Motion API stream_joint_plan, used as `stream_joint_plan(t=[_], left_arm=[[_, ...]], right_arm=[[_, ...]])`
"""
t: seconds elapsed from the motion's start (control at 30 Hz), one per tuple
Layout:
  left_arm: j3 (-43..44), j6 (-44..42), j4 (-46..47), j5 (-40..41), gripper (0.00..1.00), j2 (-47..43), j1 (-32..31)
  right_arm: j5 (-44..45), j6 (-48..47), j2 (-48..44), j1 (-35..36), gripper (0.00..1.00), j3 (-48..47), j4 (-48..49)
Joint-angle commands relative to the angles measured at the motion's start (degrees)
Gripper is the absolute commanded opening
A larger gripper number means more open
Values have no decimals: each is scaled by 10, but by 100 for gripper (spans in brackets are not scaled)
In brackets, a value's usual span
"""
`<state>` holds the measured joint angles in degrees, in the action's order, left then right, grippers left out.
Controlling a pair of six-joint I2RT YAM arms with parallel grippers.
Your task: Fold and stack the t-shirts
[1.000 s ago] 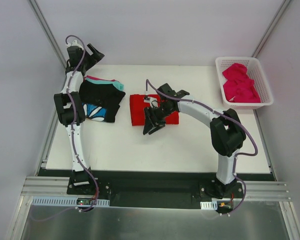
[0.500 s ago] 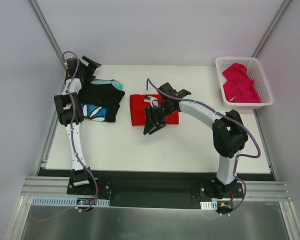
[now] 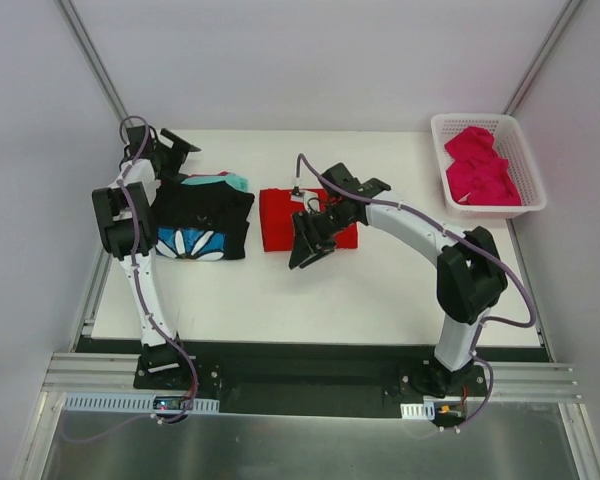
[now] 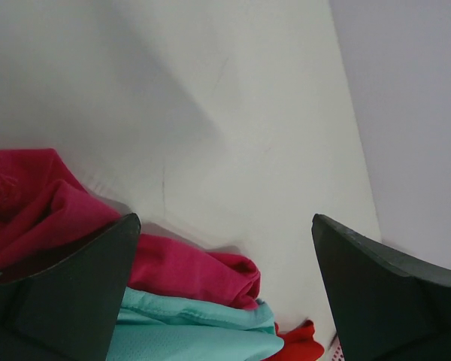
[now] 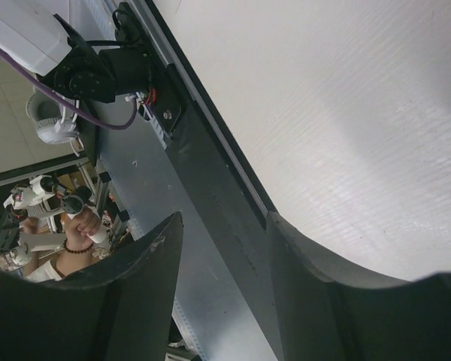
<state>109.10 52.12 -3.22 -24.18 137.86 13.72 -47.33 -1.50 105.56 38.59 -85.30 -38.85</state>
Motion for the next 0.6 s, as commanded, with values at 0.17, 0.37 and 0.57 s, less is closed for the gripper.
stream_joint_plan(t=[0.17, 0.37, 0.57], left_arm=[[-137, -61, -69, 28, 99, -158, -33], [-196, -41, -68, 48, 99, -190, -82], [-203, -54, -50, 97, 99, -207, -127]], right_arm=[[7, 12, -103, 10, 51, 55, 8], [20, 12, -159, 11, 51, 98, 9], [33, 8, -210, 12, 51, 130, -9]])
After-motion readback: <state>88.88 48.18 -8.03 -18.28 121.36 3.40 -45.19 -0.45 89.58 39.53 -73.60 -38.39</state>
